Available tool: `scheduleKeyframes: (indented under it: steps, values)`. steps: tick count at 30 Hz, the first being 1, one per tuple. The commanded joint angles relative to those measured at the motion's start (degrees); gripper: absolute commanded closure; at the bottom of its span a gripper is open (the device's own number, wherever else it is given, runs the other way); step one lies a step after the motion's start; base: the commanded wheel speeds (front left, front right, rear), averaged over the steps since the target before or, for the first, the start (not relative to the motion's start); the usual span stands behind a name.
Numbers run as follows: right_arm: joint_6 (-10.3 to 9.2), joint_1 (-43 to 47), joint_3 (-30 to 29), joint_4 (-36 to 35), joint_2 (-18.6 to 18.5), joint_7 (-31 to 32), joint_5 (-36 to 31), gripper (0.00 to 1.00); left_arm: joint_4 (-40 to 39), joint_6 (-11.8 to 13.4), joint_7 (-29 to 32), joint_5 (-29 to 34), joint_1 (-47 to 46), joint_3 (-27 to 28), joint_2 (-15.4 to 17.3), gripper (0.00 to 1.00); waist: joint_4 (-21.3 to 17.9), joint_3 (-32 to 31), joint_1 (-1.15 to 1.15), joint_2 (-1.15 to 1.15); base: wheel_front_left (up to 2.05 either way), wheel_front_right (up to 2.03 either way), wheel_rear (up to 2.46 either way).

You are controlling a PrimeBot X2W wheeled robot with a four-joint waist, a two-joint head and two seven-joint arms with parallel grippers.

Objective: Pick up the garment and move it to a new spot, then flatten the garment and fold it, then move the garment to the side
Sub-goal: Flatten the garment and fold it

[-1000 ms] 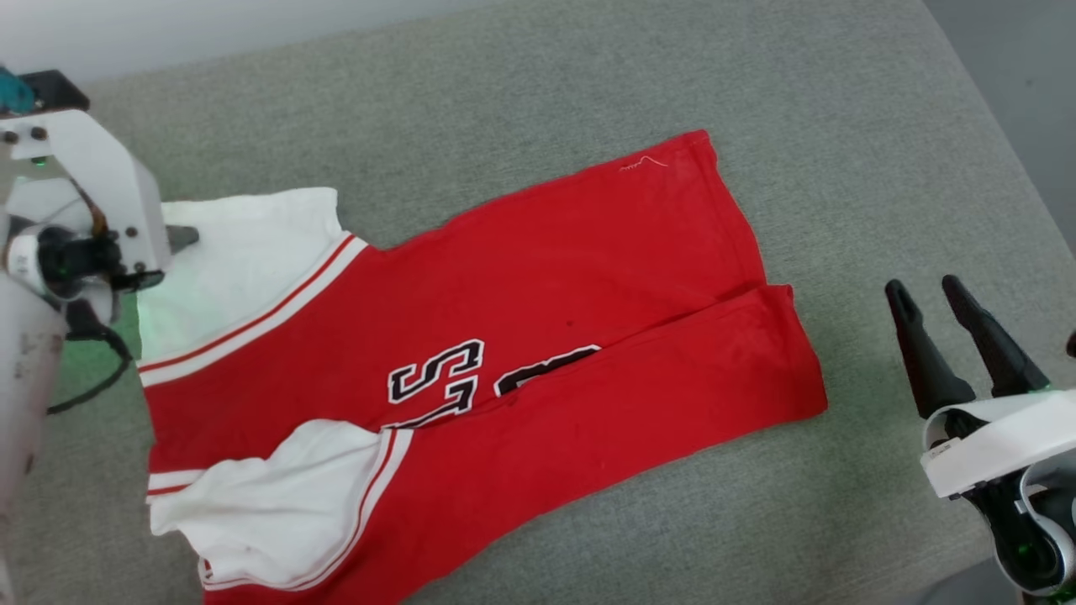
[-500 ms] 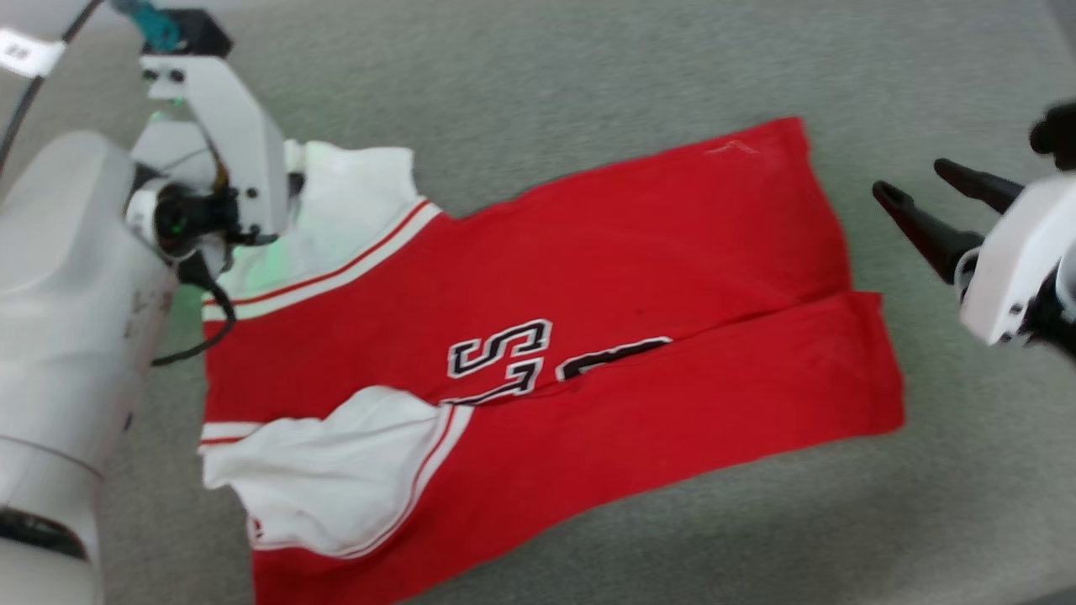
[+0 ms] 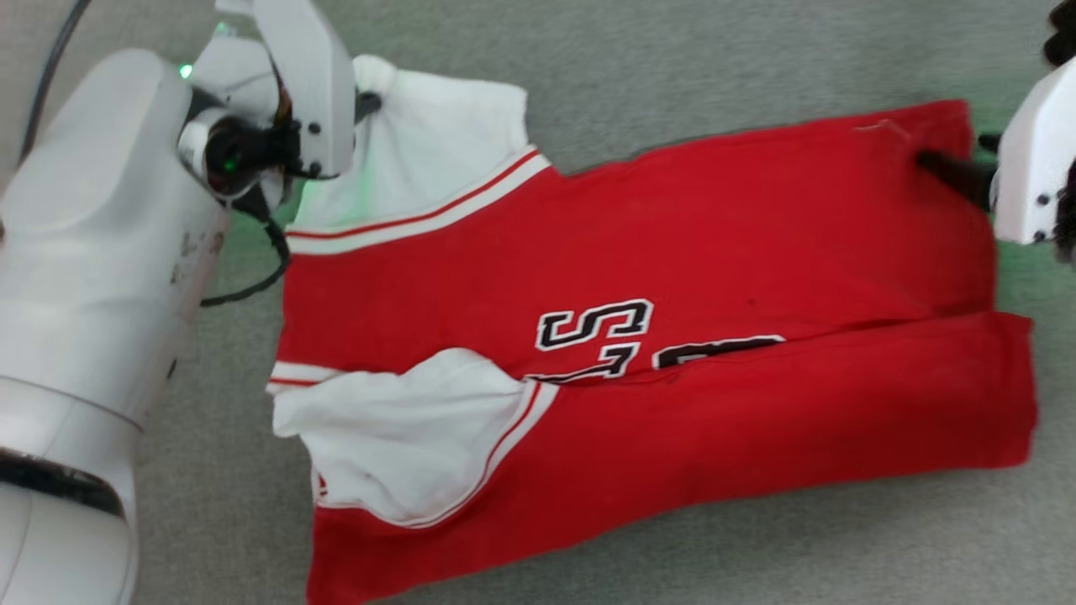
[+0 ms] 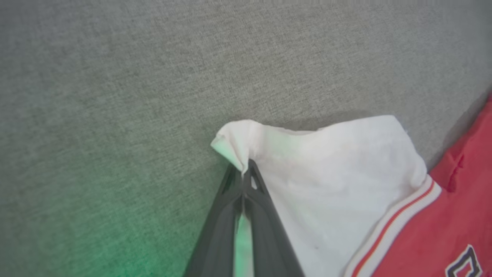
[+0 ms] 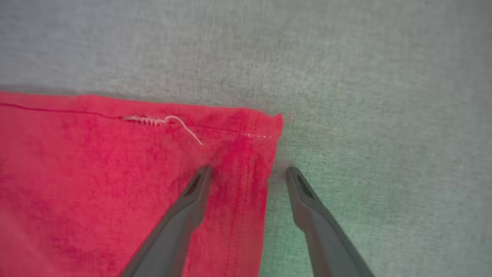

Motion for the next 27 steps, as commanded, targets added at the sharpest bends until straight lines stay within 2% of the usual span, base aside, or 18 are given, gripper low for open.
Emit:
scheduleKeyframes:
  steps: [1, 4, 5, 6, 7, 10, 16, 21, 27]
  values:
    - [-0.06, -1.0, 1.8, 1.2, 0.0, 0.6, 0.0, 0.0, 1.6, 0.4, 0.1, -0.3, 1.4, -0.5, 0.5, 1.0, 2.1, 2.1, 0.0, 0.0, 0.0, 0.0, 0.0]
    - [-0.06, -1.7, 4.4, 3.5, 0.7, 0.5, 0.5, 0.0, 1.3, 0.3, -0.1, -1.1, 1.3, -1.1, -0.1, 1.0, 2.5, 2.5, 0.0, 0.0, 0.0, 0.0, 0.0]
    - [-0.03, -1.9, 5.2, 3.9, 0.7, 0.5, 1.0, 0.33, 0.9, 0.3, -0.3, -1.3, 1.3, -1.3, -0.2, 1.0, 2.6, 2.5, 0.0, 0.0, 0.0, 0.0, 0.0]
    - [-0.03, -2.2, 5.8, 4.3, 0.7, -0.1, 1.3, 0.83, 0.5, 0.3, -0.4, -1.5, 1.3, -1.7, -0.2, 1.0, 2.7, 2.5, 0.0, 0.0, 0.0, 0.0, 0.0]
    - [-0.03, -2.3, 6.5, 4.8, 0.8, -0.6, 1.5, 1.0, 0.2, 0.3, -0.4, -1.7, 1.3, -2.0, -0.2, 1.0, 2.8, 2.4, 0.0, 0.0, 0.0, 0.0, 0.0]
    - [-0.03, -2.2, 7.9, 5.2, 0.6, -1.6, 2.3, 1.0, -0.6, 0.3, -1.0, -2.4, 1.8, -2.5, -0.3, 1.0, 2.9, 1.7, 0.0, 0.0, 0.0, 0.0, 0.0]
    - [-0.03, -1.1, 8.8, 4.9, -1.2, -8.0, 5.9, 1.0, -4.6, 0.2, -5.0, -6.1, 3.6, -3.1, 0.5, 1.0, 3.8, -2.9, 0.0, 0.0, 0.0, 0.0, 0.0]
    - [-0.04, 2.9, 10.4, 1.5, -5.1, -12.9, 9.0, 1.0, -10.6, 0.2, -9.6, -10.6, 7.9, -3.7, 2.5, 1.0, 5.4, -8.8, 0.0, 0.0, 0.0, 0.0, 0.0]
    - [-0.04, 9.8, 13.4, -4.3, -10.1, -14.9, 11.2, 1.0, -20.4, 0.2, -14.0, -15.7, 15.2, -5.0, 6.7, 1.0, 6.9, -16.1, 0.0, 0.0, 0.0, 0.0, 0.0]
